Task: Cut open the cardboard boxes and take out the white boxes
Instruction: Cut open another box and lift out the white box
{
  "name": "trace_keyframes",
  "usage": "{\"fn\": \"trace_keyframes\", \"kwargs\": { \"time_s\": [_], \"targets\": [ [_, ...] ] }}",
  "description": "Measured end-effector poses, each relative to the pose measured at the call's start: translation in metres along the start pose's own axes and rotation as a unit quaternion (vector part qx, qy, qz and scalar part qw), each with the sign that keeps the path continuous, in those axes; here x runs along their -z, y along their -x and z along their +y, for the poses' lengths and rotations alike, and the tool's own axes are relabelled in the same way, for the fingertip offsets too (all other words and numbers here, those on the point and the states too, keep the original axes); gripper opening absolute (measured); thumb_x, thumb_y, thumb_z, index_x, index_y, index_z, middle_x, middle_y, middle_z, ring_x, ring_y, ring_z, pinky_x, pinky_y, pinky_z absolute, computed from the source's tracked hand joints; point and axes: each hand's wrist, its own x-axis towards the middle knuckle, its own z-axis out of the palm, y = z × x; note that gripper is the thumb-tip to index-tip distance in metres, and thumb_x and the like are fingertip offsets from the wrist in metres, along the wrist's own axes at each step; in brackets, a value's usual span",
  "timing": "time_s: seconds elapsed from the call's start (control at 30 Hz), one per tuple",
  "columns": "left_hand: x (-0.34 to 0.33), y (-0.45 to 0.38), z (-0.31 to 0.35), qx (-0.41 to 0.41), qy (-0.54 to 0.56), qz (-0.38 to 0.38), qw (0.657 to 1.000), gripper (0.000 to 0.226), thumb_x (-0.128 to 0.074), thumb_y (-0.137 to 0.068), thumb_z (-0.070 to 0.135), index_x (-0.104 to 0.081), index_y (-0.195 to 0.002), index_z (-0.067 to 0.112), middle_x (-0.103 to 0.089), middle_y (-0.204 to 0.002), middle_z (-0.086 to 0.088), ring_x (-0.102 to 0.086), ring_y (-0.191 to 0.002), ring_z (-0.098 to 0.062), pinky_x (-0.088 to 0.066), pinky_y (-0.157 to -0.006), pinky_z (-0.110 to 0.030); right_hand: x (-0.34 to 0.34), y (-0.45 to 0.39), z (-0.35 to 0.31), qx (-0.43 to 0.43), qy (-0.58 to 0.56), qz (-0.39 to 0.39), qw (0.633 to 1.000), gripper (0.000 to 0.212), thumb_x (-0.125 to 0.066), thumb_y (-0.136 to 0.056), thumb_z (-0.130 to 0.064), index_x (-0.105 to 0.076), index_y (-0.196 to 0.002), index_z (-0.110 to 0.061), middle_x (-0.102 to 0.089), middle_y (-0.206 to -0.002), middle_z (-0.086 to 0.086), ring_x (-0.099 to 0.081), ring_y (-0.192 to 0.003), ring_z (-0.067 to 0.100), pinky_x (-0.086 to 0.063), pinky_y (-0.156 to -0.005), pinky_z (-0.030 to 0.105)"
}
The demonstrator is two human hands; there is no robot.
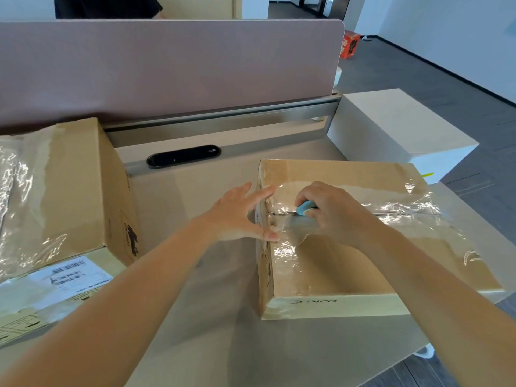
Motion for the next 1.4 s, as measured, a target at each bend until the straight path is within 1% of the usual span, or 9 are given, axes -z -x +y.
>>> {"fn": "trace_keyframes", "kwargs": {
  "time_s": [0.33,0.5,0.63,0.9,1.0,1.1,1.2,1.3,1.4],
  "targets": [
    [0.002,0.000,0.012,0.028,0.018,0.015,0.999,0.099,-0.075,-0.069,0.044,-0.011,-0.145,0.042,0.009,-0.156,0.001,0.011,-0.143,-0.019,-0.003,-0.115,-0.045,0.012,0.011,0.030,-0.018,-0.002,0.008,1.000,0.024,-0.050,-0.085,0.004,-0.060,-0.102,-0.009,-0.056,-0.104,0.005,-0.049,-0.092,0.018,-0.032,-0.076,0.020],
    [-0.006,-0.012,0.037,-0.005,-0.095,0.098,0.991,0.089,-0.069,-0.068,0.056,-0.028,-0.140,0.024,0.008,-0.156,-0.003,0.010,-0.143,-0.023,-0.001,-0.115,-0.042,0.017,0.014,0.038,-0.009,-0.027,0.009,1.000,0.024,-0.051,-0.084,0.004,-0.062,-0.103,-0.006,-0.060,-0.106,0.007,-0.051,-0.092,0.019,-0.033,-0.077,0.020],
    [-0.018,-0.025,0.065,-0.041,-0.126,0.076,0.988,0.103,-0.061,-0.075,0.059,-0.002,-0.149,0.018,0.010,-0.157,0.000,0.015,-0.143,-0.017,0.006,-0.115,-0.036,0.018,0.014,0.044,-0.003,-0.071,0.023,0.997,0.026,-0.054,-0.082,0.004,-0.064,-0.103,-0.006,-0.062,-0.106,0.008,-0.051,-0.090,0.017,-0.033,-0.073,0.017],
    [-0.033,-0.034,0.065,-0.012,-0.233,0.071,0.970,0.104,-0.047,-0.075,0.073,0.001,-0.149,0.018,0.006,-0.157,0.003,0.012,-0.144,-0.016,0.010,-0.115,-0.038,0.016,0.014,0.057,0.027,-0.043,0.005,0.999,0.023,-0.050,-0.088,-0.004,-0.061,-0.107,-0.012,-0.053,-0.101,0.002,-0.047,-0.089,0.016,-0.034,-0.080,0.024],
    [-0.030,-0.036,0.063,-0.017,-0.245,0.068,0.967,0.120,-0.031,-0.058,0.090,0.002,-0.149,0.020,0.008,-0.157,0.003,0.013,-0.144,-0.016,0.012,-0.114,-0.037,0.022,0.018,0.068,0.025,-0.012,0.005,1.000,0.023,-0.048,-0.089,-0.003,-0.060,-0.107,-0.013,-0.043,-0.093,-0.004,-0.043,-0.085,0.015,-0.026,-0.071,0.020],
    [-0.027,-0.041,0.059,-0.028,-0.259,0.074,0.963,0.128,-0.011,-0.041,0.088,0.003,-0.149,0.022,0.007,-0.157,0.005,0.012,-0.143,-0.015,0.014,-0.112,-0.033,0.026,0.022,0.079,0.032,0.024,0.000,0.999,0.026,-0.047,-0.088,0.001,-0.058,-0.108,-0.012,-0.041,-0.094,-0.002,-0.038,-0.085,0.014,-0.025,-0.065,0.017],
    [-0.022,-0.045,0.054,-0.033,-0.268,0.074,0.960,0.138,-0.007,-0.032,0.096,0.003,-0.149,0.023,0.007,-0.157,0.006,0.011,-0.143,-0.014,0.014,-0.110,-0.030,0.033,0.025,0.091,0.019,0.039,0.001,0.999,0.027,-0.048,-0.087,0.001,-0.058,-0.108,-0.010,-0.040,-0.093,-0.004,-0.042,-0.086,0.016,-0.026,-0.067,0.017],
    [-0.020,-0.047,0.055,-0.032,-0.271,0.065,0.960,0.147,0.009,-0.023,0.099,0.001,-0.149,0.023,0.006,-0.157,0.007,0.010,-0.143,-0.013,0.013,-0.111,-0.030,0.039,0.032,0.103,0.001,0.033,0.002,0.999,0.025,-0.049,-0.087,0.001,-0.059,-0.108,-0.009,-0.041,-0.093,-0.004,-0.040,-0.085,0.013,-0.025,-0.069,0.018],
    [-0.020,-0.047,0.064,-0.012,-0.263,0.056,0.963,0.135,-0.015,-0.038,0.098,-0.005,-0.148,0.021,0.003,-0.157,0.005,0.008,-0.144,-0.015,0.009,-0.114,-0.035,0.044,0.038,0.109,-0.015,0.010,0.006,1.000,0.024,-0.050,-0.087,0.000,-0.059,-0.108,-0.008,-0.047,-0.097,0.001,-0.041,-0.086,0.013,-0.027,-0.071,0.019]
  ]
}}
